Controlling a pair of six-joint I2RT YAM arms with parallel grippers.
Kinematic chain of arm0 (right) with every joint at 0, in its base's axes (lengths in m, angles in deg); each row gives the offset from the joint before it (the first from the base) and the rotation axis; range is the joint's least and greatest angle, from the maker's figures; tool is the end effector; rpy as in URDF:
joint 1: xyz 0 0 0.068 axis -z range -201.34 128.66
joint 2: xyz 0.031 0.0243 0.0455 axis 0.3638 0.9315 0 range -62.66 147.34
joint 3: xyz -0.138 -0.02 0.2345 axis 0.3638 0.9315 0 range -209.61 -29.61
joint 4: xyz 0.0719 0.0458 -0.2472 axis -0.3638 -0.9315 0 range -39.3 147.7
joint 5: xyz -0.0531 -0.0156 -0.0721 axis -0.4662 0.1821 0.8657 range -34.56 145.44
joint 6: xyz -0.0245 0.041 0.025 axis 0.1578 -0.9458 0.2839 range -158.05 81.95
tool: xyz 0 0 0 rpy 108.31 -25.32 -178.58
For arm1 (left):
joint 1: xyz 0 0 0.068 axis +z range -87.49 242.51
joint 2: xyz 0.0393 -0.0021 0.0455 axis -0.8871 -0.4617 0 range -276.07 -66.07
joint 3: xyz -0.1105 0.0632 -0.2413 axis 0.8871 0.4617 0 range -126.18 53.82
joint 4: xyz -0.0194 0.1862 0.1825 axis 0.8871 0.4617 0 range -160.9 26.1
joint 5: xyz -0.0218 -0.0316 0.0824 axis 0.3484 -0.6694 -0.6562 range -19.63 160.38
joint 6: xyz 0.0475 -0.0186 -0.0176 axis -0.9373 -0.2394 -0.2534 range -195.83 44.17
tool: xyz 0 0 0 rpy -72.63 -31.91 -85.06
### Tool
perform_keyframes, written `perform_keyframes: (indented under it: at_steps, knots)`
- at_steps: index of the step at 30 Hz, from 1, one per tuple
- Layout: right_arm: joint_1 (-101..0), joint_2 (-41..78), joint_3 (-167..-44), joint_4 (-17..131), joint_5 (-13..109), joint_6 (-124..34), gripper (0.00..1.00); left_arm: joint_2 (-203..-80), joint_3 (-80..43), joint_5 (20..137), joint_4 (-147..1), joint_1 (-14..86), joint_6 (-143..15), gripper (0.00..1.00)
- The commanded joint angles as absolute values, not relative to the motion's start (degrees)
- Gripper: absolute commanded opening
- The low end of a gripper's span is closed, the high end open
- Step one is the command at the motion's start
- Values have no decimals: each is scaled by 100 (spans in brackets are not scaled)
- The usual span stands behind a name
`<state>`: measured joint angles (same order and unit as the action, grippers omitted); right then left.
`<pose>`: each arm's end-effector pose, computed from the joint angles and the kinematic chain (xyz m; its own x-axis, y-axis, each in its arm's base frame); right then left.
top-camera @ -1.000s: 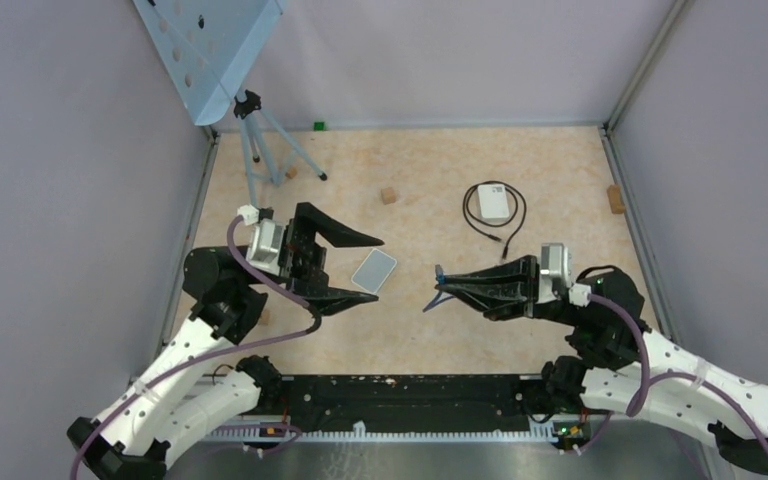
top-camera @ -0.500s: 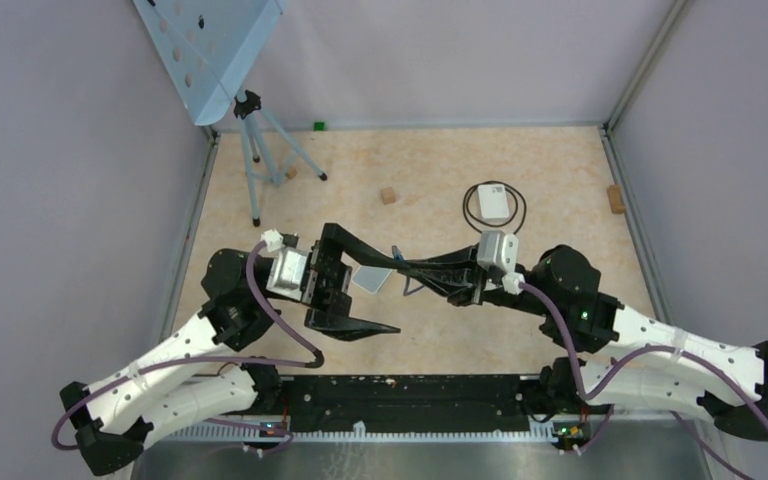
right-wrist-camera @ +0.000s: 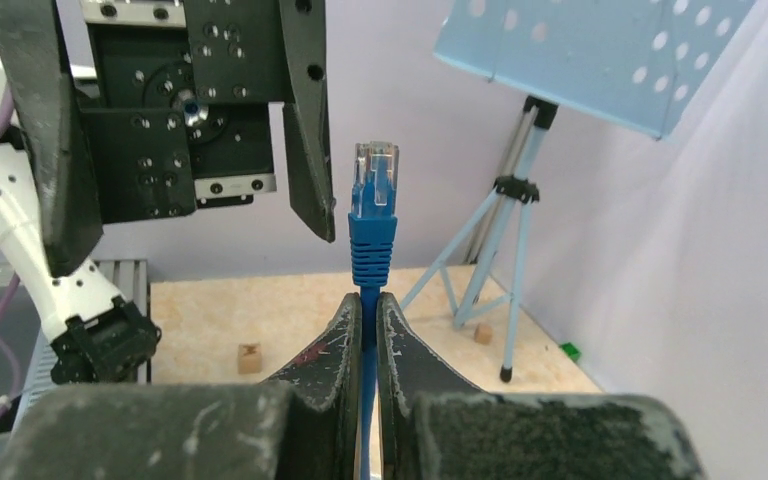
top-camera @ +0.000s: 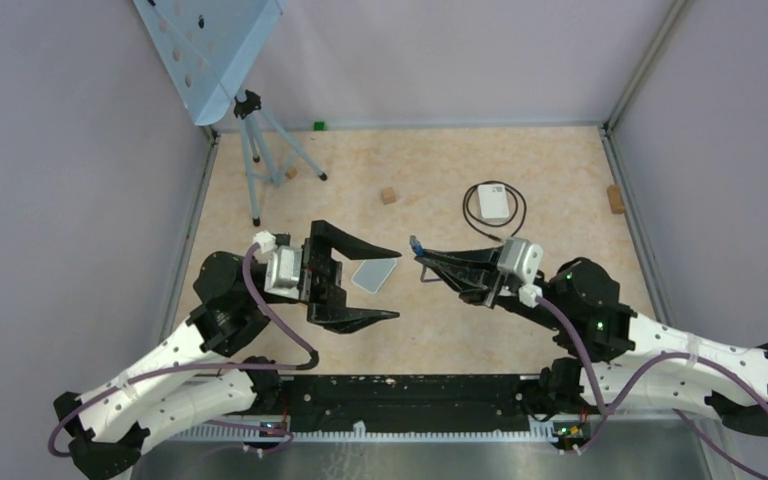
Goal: Insert the plug into the switch port
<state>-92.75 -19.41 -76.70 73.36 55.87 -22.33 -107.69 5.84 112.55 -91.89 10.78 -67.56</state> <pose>0.0548 0.1624 0.4073 0.3586 0.2165 -0.9080 -0.8814 0.3990 -0.2530 0.0732 -0.1316 0.4217 0.1448 -0.3556 -0.9234 0.9822 -0.0609 0.1774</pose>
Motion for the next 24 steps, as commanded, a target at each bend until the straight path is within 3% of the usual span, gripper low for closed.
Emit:
perform_keyframes:
  at_steps: [1, 9, 24]
  knots:
    - [-9344, -2216, -7670, 7749, 5501, -2049, 0, -10582, 562, 10925, -9018, 1100, -7014, 87]
    - [-9362, -1577, -8208, 6988, 4711, -2079, 0, -10605, 524, 10800, -8944, 1100, -6986, 91]
    - [-9756, -1106, -8486, 7001, 5503, -1644, 0, -10593, 579, 10687, -8755, 1100, -7024, 91]
